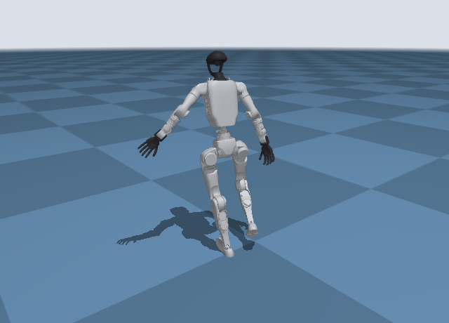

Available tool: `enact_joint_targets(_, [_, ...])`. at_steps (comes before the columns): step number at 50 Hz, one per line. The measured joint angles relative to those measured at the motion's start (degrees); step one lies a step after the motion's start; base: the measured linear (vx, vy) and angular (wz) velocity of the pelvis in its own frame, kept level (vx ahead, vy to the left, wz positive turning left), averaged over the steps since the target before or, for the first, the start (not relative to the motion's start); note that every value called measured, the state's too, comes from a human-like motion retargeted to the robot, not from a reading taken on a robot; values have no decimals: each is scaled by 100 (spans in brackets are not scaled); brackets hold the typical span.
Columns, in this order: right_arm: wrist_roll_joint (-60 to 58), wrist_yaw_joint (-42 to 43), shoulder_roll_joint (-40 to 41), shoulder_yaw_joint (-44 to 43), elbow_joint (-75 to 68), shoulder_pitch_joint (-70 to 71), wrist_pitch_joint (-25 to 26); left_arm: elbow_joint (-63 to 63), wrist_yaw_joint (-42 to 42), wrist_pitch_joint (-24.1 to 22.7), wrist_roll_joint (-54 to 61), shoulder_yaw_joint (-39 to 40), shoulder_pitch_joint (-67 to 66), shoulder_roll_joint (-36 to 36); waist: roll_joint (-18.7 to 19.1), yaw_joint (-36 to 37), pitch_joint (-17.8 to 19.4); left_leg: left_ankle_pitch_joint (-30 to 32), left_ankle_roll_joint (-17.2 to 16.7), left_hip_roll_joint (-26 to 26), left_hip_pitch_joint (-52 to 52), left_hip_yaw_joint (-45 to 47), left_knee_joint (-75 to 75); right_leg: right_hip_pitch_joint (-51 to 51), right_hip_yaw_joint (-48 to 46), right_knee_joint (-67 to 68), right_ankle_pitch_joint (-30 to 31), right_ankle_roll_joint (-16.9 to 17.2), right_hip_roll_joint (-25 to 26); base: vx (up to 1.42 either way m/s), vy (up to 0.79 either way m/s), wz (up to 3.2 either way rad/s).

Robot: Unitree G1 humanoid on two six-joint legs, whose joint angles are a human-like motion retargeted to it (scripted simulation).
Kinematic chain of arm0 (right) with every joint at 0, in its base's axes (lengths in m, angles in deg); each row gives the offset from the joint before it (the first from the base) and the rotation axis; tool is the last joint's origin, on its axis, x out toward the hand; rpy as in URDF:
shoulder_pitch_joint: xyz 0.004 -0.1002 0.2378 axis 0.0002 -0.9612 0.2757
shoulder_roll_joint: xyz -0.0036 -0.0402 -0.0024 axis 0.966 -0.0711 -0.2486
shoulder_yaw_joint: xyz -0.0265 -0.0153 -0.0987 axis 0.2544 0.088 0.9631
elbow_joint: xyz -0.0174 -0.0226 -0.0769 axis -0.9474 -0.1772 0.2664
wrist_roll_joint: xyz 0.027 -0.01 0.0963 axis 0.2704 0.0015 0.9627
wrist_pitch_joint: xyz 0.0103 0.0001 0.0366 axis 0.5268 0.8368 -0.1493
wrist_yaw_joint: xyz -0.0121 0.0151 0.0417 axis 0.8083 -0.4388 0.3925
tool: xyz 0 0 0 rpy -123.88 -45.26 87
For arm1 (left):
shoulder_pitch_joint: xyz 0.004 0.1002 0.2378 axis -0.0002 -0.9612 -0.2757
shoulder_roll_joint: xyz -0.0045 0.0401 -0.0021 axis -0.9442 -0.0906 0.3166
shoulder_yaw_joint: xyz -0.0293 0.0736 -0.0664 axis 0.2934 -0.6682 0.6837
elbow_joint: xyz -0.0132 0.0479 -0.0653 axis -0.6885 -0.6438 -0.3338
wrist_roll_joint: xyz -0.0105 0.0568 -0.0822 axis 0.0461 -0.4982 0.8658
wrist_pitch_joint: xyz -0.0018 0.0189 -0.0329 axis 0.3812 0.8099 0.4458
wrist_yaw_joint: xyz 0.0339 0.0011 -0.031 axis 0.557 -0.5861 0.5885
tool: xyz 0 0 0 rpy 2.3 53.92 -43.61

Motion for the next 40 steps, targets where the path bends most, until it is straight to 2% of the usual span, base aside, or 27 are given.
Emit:
enact_joint_targets(2, [-168, -199, 135, -57, -93, -331, -65, 538, 149, -75, 242, 235, 104, -224, 103, -329, 29, 105, -76, 100, 126, -558, 15, -179, 6, -539, -171, 5, -41, 58, -19, 285])
enact_joint_targets(5, [-321, -398, 247, -101, -274, -693, -153, 1186, 391, -179, 575, 453, 169, -417, 189, -703, -12, 362, -212, 242, 314, -1205, -87, -158, 8, -2212, -175, 111, -151, 59, -27, 245])
enact_joint_targets(8, [-328, -418, 233, -155, -499, -695, -85, 1520, 528, -157, 815, 570, 150, -414, 67, -960, 2, 706, -376, 215, 531, -1654, -178, 408, -370, -4648, -262, 213, -548, 62, -38, 207])
enact_joint_targets(10, [-357, -380, 201, -86, -661, -542, 23, 1561, 548, -87, 862, 569, 88, -298, -75, -1055, 65, 957, -398, 179, 730, -1922, -164, 847, -231, -5852, -392, 395, -620, 64, -49, 172])
enact_joint_targets(13, [-579, -319, 90, 424, -863, -83, 127, 1346, 358, -8, 651, 423, -98, 92, -343, -759, 164, 1459, -101, 37, 931, -1922, 200, 1375, 227, -6241, -195, 457, -570, 62, -55, 74])
enact_joint_targets(15, [-852, -224, -32, 977, -953, 358, 219, 1086, 92, 91, 317, 218, -266, 368, -530, -377, 289, 1796, 252, -100, 825, -1481, 1002, 1768, 62, -6143, -324, 190, -661, 61, -60, 10])
enact_joint_targets(16, [-1013, -80, -116, 1275, -1015, 689, 254, 886, -67, 103, 79, 77, -340, 524, -591, -266, 356, 1790, 456, -121, 400, -1124, 2019, 1921, -74, -6017, -452, 99, -703, 56, -60, 39])
enact_joint_targets(19, [-1289, 641, -479, 1907, -1139, 1803, 267, 241, -346, -107, -533, -488, -660, 903, -418, -109, 270, 1433, 884, 256, -1440, -437, 5240, 1970, -495, -5409, -1088, 0, -441, 47, -56, 93])
enact_joint_targets(20, [-1313, 913, -617, 2015, -1149, 2219, 274, 18, -392, -221, -735, -726, -791, 984, -300, -49, 252, 1204, 966, 402, -1985, -371, 6077, 1960, -626, -5144, -1329, 18, -286, 46, -53, 65])
enact_joint_targets(22, [-1216, 1304, -865, 2149, -1115, 3248, 226, -452, -472, -555, -1284, -1234, -1039, 1072, -77, 151, 394, 447, 973, 355, -2657, -449, 6967, 2078, -732, -4611, -1786, 125, 45, 49, -52, 22])
enact_joint_targets(25, [-937, 1592, -1141, 2570, -764, 5030, -107, -1077, -512, -1179, -2039, -1792, -1502, 979, 127, 571, 746, -586, 937, 130, -3166, -294, 7087, 2439, -648, -4021, -2264, 226, 481, 53, -50, -35])
enact_joint_targets(27, [-780, 1649, -1336, 3185, -183, 6305, -429, -1433, -525, -1448, -2246, -1827, -1902, 737, 141, 1044, 890, -789, 997, 188, -3322, 253, 6393, 2662, -441, -3927, -2383, 274, 697, 60, -44, -104])
enact_joint_targets(29, [-723, 1677, -1623, 3929, 777, 7470, -655, -1734, -624, -1449, -2134, -1614, -2405, 407, -34, 1717, 867, -535, 1000, 230, -3344, 1013, 5121, 2792, -50, -4065, -2332, 415, 779, 70, -36, -175])
enact_joint_targets(30, [-716, 1673, -1801, 4302, 1375, 8017, -715, -1864, -702, -1363, -1967, -1446, -2683, 231, -192, 2113, 814, -255, 963, 217, -3305, 1437, 4298, 2821, 209, -4183, -2250, 515, 765, 83, -27, -226])
enact_joint_targets(32, [-603, 1634, -2170, 4862, 2890, 8839, -720, -2091, -872, -1053, -945, -1006, -3310, -60, -664, 2940, 576, 886, 740, 50, -3047, 2164, 2205, 2929, 831, -4684, -1782, 767, 670, 98, -18, -247])
enact_joint_targets(33, [-428, 1612, -2325, 5087, 3708, 9158, -737, -2193, -918, -931, -176, -785, -3647, -169, -901, 3306, 412, 1554, 576, -31, -2884, 2410, 1187, 3068, 1158, -5052, -1403, 884, 655, 113, -9, -239])
enact_joint_targets(35, [63, 1600, -2489, 5567, 5209, 9741, -894, -2374, -998, -895, 1314, -450, -4309, -292, -1319, 3814, 25, 2455, 174, -103, -2668, 2576, -177, 3491, 1753, -5859, -367, 1120, 625, 122, -5, -206])
enact_joint_targets(37, [521, 1471, -2431, 6071, 6476, 10389, -1077, -2444, -1250, -1101, 2408, -276, -4864, -289, -1693, 3903, -370, 2575, -212, -29, -2537, 2210, -820, 3864, 2090, -6510, 939, 1152, 680, 125, -15, -133])
enact_joint_targets(40, [837, 1215, -2002, 6597, 7940, 11329, -1302, -2330, -1835, -1443, 3372, -261, -5315, -130, -2054, 3530, -861, 1782, -352, -4, -2350, 1376, -876, 4209, 2266, -6985, 2442, 1152, 628, 123, -5, -54])
